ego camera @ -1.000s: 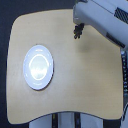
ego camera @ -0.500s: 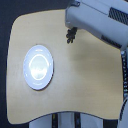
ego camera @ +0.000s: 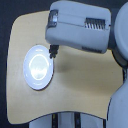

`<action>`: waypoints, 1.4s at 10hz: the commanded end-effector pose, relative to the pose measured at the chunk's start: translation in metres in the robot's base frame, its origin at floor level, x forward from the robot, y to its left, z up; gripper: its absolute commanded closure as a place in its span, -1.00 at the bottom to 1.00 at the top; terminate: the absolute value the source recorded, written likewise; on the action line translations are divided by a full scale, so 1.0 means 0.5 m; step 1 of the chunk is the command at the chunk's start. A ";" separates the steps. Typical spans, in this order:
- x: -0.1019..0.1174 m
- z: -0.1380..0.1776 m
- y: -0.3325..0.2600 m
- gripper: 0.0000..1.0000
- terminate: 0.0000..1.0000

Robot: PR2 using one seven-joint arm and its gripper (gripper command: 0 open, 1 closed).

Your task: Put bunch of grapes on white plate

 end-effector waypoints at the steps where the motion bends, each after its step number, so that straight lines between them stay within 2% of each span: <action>1: -0.095 -0.064 0.126 1.00 -1.00; 5: -0.132 -0.129 0.177 1.00 -1.00; 9: -0.119 -0.177 0.205 1.00 -1.00; 14: -0.125 -0.189 0.223 1.00 -1.00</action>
